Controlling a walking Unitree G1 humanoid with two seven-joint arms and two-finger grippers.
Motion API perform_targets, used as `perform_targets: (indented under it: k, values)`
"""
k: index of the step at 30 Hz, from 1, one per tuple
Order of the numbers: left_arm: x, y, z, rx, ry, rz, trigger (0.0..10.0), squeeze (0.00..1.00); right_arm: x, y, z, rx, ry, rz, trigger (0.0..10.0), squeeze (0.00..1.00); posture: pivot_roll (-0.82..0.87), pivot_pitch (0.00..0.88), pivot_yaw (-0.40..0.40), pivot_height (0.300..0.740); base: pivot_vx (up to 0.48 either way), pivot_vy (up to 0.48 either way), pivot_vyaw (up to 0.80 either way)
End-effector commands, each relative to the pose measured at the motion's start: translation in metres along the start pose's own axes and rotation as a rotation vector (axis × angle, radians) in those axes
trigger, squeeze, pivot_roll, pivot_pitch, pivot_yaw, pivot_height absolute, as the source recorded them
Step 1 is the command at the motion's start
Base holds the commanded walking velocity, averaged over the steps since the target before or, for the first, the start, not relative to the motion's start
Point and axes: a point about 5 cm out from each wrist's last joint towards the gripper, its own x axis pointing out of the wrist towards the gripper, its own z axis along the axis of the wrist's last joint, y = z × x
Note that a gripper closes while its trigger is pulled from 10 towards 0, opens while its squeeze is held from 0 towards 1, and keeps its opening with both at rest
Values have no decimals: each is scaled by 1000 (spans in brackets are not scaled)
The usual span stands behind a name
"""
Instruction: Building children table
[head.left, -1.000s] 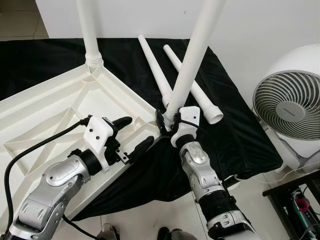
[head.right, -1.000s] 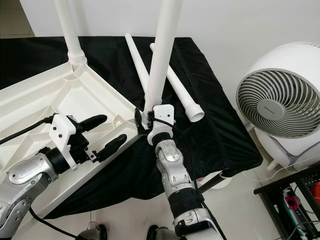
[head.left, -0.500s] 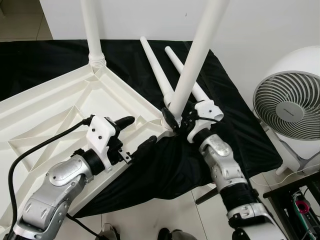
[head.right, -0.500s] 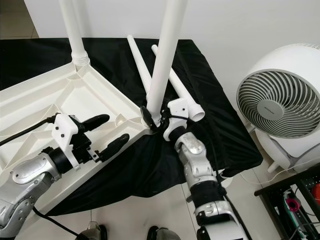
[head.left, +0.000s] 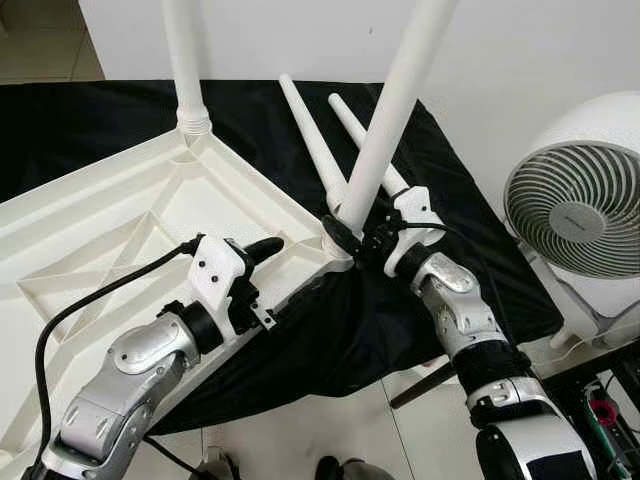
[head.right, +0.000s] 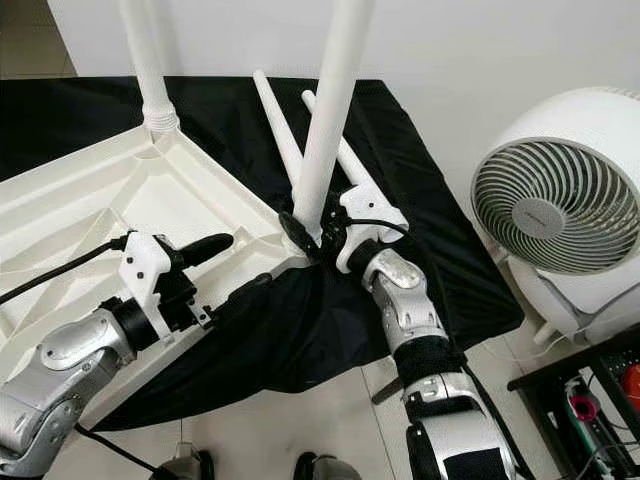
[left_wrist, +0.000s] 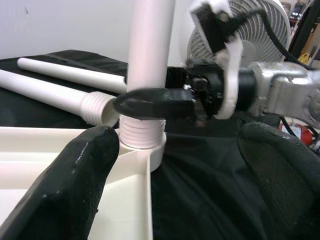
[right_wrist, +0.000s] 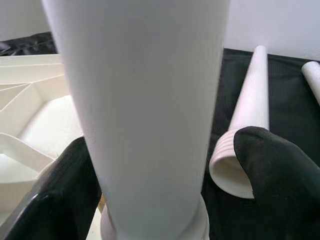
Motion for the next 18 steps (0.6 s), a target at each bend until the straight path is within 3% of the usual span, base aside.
perform_targets:
  k: [1,5,6,7,8,18]
  values:
    - [0,-6,-2,4,14,-13,10000,0,-1,-2,-2,2,8,10,10000,0,160,148,-108,740,0,0,0]
    - [2,-10,-5,-1,18,-5,10000,0,4,1,-2,5,4,47,9804,0,163,148,-112,740,0,0,0]
    - [2,-10,-5,-1,17,-3,10000,0,4,1,-2,8,3,53,6588,0,164,148,-113,740,0,0,0]
    - [2,-10,-5,-1,17,-2,10000,0,4,1,-2,10,2,59,6588,0,164,148,-113,740,0,0,0]
    - [2,-10,-5,-2,17,1,10000,0,5,2,-2,13,4,73,235,0,166,147,-114,740,0,0,0]
    - [3,-9,-6,3,15,8,10000,0,5,3,-3,4,-5,104,0,0,164,134,-115,740,0,0,0]
